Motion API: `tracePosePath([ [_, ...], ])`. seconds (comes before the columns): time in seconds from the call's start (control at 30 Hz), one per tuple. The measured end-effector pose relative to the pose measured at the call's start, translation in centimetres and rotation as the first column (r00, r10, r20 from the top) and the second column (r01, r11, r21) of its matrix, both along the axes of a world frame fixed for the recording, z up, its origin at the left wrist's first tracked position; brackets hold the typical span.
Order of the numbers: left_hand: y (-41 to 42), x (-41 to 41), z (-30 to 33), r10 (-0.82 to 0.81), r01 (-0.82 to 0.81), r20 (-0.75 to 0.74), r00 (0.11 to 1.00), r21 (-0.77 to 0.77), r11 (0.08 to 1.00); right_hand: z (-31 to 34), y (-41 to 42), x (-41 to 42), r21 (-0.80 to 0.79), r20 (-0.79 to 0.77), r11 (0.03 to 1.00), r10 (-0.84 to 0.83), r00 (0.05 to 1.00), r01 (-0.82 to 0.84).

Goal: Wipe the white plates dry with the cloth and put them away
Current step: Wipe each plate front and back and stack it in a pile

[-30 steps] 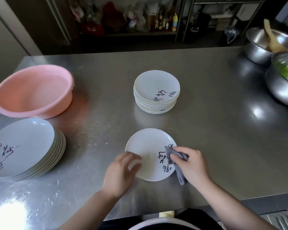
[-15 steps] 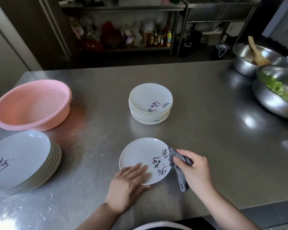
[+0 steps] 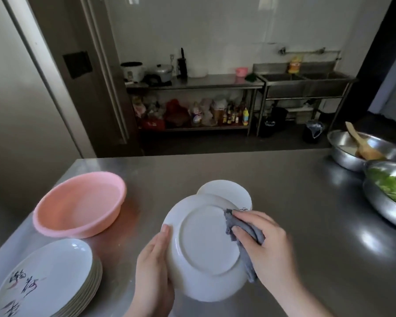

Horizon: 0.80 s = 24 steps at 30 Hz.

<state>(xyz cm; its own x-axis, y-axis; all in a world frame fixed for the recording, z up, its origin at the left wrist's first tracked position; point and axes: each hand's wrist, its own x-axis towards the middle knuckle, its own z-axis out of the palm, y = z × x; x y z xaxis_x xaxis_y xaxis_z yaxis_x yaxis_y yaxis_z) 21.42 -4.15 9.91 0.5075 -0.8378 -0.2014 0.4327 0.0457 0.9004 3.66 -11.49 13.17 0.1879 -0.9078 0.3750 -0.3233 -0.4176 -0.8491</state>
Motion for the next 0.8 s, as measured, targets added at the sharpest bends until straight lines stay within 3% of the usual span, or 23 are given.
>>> tracePosePath([
  [0.17, -1.2, -1.0, 3.7, 0.001, -0.001, -0.001, 1.000, -0.133, 0.991, 3.7, -1.3, 3.1, -0.258, -0.156, 0.966, -0.035, 0.987, -0.006],
  [0.33, -1.7, -1.3, 6.0, 0.008, -0.017, -0.040, 0.999, -0.223, 0.975, 3.8, -0.1, 3.5, -0.500, -0.269, 0.812, 0.183, 0.946, -0.300],
  [0.4, -1.8, -0.6, 6.4, 0.056, -0.053, 0.005, 0.998, -0.230, 0.972, 3.4, -0.2, 2.5, -0.526, -0.252, 0.800, 0.178, 0.951, -0.289],
  [0.53, -1.6, -0.6, 6.9, 0.093, -0.048, 0.180, 0.979, -0.238, 0.970, 5.1, -1.7, 2.0, -0.374, 0.070, 0.927, 0.041, 0.997, -0.012],
  [0.6, -1.4, -1.1, 7.0, 0.085, -0.022, 0.248, 0.965, -0.249, 0.968, 6.9, -2.5, 2.6, -0.362, 0.127, 0.931, 0.000, 0.992, 0.046],
  [0.7, -1.3, -2.0, 7.1, 0.053, 0.026, 0.310, 0.949, -0.245, 0.969, 8.2, -2.4, 4.2, -0.388, 0.006, 0.922, -0.010, 1.000, 0.012],
  [0.8, -1.3, -2.1, 7.0, 0.025, 0.055, 0.310, 0.950, -0.248, 0.967, 7.3, -0.5, 5.1, -0.524, -0.140, 0.845, 0.040, 0.989, -0.108],
])
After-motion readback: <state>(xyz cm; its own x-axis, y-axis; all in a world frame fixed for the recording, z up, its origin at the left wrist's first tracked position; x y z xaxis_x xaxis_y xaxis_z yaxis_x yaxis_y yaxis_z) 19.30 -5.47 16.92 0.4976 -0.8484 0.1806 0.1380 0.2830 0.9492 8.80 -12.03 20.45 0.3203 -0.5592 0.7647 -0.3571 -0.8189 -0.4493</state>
